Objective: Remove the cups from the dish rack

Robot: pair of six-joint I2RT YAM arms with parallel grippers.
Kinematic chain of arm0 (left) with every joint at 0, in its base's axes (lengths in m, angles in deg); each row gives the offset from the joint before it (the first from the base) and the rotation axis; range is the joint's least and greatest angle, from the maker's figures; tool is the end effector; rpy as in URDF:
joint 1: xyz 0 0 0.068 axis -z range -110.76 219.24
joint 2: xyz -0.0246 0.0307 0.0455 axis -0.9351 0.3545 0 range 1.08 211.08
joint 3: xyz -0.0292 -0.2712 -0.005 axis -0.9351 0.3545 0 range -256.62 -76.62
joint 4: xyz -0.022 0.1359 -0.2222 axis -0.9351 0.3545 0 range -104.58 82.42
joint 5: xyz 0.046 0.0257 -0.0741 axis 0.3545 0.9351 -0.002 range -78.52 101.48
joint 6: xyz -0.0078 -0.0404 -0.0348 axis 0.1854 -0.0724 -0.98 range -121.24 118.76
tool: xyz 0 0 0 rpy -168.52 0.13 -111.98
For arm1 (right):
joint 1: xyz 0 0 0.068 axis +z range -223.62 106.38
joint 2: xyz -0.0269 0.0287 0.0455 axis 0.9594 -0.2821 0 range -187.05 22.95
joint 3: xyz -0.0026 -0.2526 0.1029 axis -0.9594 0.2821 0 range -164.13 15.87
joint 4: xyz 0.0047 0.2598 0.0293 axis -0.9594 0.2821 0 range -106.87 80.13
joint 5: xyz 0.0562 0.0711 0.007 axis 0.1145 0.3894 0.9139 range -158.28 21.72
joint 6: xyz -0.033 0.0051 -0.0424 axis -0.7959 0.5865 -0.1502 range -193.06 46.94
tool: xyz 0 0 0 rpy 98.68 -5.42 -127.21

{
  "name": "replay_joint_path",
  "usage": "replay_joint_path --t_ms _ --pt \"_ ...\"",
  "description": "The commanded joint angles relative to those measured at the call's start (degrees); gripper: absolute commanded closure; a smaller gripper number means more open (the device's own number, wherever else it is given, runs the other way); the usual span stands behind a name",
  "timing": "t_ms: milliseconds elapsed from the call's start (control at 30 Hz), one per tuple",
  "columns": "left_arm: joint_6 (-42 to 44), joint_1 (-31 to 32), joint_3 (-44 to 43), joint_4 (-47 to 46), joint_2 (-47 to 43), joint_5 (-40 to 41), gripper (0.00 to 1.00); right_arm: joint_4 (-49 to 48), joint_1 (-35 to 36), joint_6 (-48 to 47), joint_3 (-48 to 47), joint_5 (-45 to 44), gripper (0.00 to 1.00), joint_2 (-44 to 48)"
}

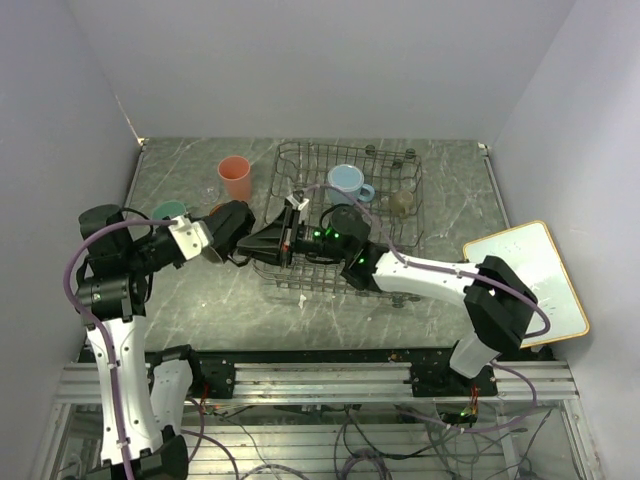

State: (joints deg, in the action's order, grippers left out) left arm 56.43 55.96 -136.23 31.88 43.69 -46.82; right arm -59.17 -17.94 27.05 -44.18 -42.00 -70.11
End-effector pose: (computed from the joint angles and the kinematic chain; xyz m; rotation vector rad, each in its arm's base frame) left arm 0.1268 -0.0013 0.3756 1.1864 1.4024 -0.2016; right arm 0.1993 0.3200 0.3109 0.2433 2.0247 2.3590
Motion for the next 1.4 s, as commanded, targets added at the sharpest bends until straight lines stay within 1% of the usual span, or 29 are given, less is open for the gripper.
replay_joint_path --t_ms 0,67,100,133,233,300,333,400,500,567,700,800,933,1067,1267,1367 --pt "1.16 0.16 0.34 -1.94 -0.97 0.32 0.78 -9.69 0.83 2.21 -2.07 -0.44 1.00 0.53" --pt "-0.65 0.18 0.83 -3.02 -1.01 1.12 0.92 -8.08 0.82 1.35 -2.29 -0.49 0.99 0.41" --pt "-1.69 0.22 0.85 -3.00 -0.66 1.79 0.93 -7.03 0.79 0.58 -2.39 -0.25 0.88 0.34" --pt "-2.87 0.20 0.71 -2.78 0.04 2.69 0.93 -6.19 0.63 -0.03 -2.21 -0.25 0.73 0.33" --pt "-6.23 0.20 -1.40 -0.42 4.27 7.79 0.93 -1.84 -1.14 -3.77 -1.11 -0.35 0.26 0.97" --pt "-6.20 0.27 -4.13 3.66 8.90 12.60 0.93 3.31 -3.25 -7.86 -0.11 -0.60 0.08 2.22" --pt "-6.54 0.27 -5.78 5.73 11.43 15.59 0.93 6.35 -4.75 -10.19 0.19 -0.69 0.01 2.92" --pt "-8.21 0.22 -9.76 9.10 17.50 21.98 0.93 12.58 -7.76 -15.17 0.73 -0.90 0.00 4.87" --pt "-6.46 0.18 -14.69 15.91 26.09 30.78 0.93 21.63 -13.23 -22.77 1.15 -1.08 0.00 7.55" --pt "-6.29 0.15 -16.83 18.28 30.62 35.91 0.93 28.16 -17.19 -28.14 0.68 -2.58 0.00 9.51" --pt "-6.55 0.24 -18.37 19.13 35.92 42.09 0.93 42.67 -22.85 -39.75 -2.58 -7.17 0.00 11.63" --pt "-7.42 0.77 -18.85 18.63 39.42 46.56 0.93 50.61 -26.07 -46.62 -5.25 -10.65 0.00 11.89" --pt "-8.30 0.87 -17.68 15.79 44.19 51.47 0.93 55.40 -29.41 -51.96 -6.12 -15.15 0.00 12.72" --pt "-10.44 1.41 -17.00 12.74 47.70 51.34 0.93 58.57 -30.84 -55.39 -6.70 -20.34 0.00 12.70" --pt "-14.58 4.06 -17.35 9.40 53.78 51.88 0.93 61.54 -31.30 -59.10 -8.22 -26.32 0.00 10.99" --pt "-15.72 5.33 -17.23 8.05 55.48 52.07 0.93 62.96 -31.42 -61.36 -9.39 -29.98 0.00 9.86"
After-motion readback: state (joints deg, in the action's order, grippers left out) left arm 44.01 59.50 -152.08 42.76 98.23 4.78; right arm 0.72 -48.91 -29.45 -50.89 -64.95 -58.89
